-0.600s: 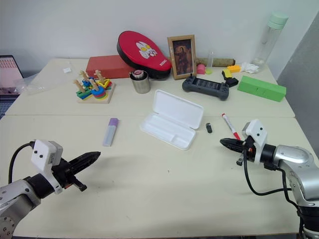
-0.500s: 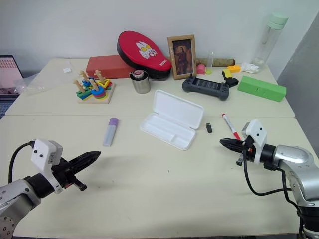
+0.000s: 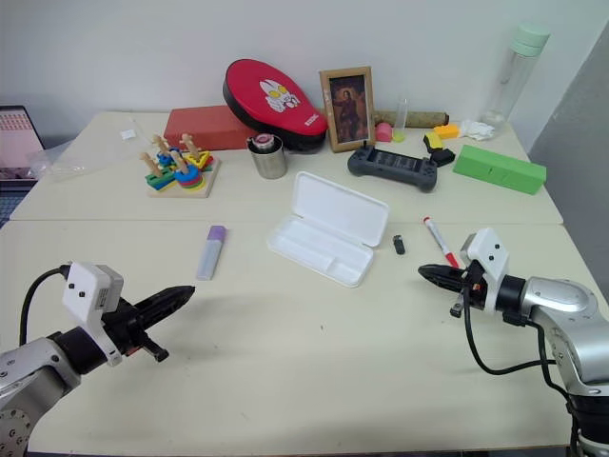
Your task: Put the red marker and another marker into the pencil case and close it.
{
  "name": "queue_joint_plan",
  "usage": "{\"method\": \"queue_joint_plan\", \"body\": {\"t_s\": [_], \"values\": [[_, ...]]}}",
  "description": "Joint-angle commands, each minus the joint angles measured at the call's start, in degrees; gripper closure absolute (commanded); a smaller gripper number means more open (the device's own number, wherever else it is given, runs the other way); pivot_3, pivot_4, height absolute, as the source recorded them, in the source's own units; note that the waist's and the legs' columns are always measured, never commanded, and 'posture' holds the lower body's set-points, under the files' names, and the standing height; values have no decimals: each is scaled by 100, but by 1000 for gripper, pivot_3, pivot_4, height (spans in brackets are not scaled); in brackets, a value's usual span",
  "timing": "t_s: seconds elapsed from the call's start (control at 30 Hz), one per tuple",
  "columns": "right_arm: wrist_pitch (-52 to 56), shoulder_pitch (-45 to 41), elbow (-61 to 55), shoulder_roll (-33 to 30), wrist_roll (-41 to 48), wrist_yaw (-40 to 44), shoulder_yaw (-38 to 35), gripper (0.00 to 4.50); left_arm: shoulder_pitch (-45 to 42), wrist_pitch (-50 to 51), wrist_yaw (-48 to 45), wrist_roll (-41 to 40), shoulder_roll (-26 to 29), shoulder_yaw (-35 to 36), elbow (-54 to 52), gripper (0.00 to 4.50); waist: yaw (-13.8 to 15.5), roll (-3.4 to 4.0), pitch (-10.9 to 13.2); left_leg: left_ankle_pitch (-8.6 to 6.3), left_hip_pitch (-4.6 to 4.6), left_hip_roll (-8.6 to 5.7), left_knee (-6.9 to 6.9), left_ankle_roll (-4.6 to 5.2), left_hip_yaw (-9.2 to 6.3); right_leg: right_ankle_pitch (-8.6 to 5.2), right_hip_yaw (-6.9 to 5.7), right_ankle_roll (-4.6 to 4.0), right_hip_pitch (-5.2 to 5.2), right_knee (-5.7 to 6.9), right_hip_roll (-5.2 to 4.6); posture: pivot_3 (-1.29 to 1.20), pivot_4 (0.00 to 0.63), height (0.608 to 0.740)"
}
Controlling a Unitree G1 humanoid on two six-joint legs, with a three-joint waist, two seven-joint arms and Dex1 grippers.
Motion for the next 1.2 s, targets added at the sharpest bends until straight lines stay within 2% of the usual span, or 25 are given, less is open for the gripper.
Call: {"method": "queue_joint_plan", "body": {"t_s": [0.03, 0.53, 0.73, 0.97, 1.07, 1.2], "values": [[-80, -22, -179, -33, 55, -1, -75, 4500, -42, -50, -29, -14, 81, 20, -159, 4458, 0, 0, 0, 0, 0, 0, 0, 0, 0, 0, 0, 0, 0, 0, 0, 0, 150, 740], [23, -108, -215, -84, 54, 26, 10, 4500, -153, 28, -98, -83, 172, 70, -67, 4458, 0, 0, 0, 0, 0, 0, 0, 0, 0, 0, 0, 0, 0, 0, 0, 0, 150, 740], [213, -265, -345, -100, 124, 85, 165, 4500, -242, 448, -309, -573, 502, 429, -6, 4458, -4, 0, 0, 0, 0, 0, 0, 0, 0, 0, 0, 0, -1, 1, 0, 0, 150, 740], [294, -717, -541, 81, 254, 258, 608, 4500, -331, 459, -458, -552, 756, 515, 46, 4458, -2, 0, 0, 0, 0, 0, -1, 0, 0, 0, 1, 0, -2, 0, 0, 0, 150, 740], [287, -917, -497, 132, 253, 353, 831, 4002, -361, 432, -489, -559, 797, 539, 1, 4500, -2, 0, 0, 0, 0, 0, -2, 0, 0, 0, 0, 0, -3, 0, 0, 0, 150, 740], [78, -1100, -377, 181, -36, 401, 1260, 2926, -394, 441, -538, -537, 860, 524, 0, 4500, -2, 0, 0, 0, 0, 0, -2, 0, -1, 0, -1, 0, -3, 0, 0, 0, 150, 740]]}}
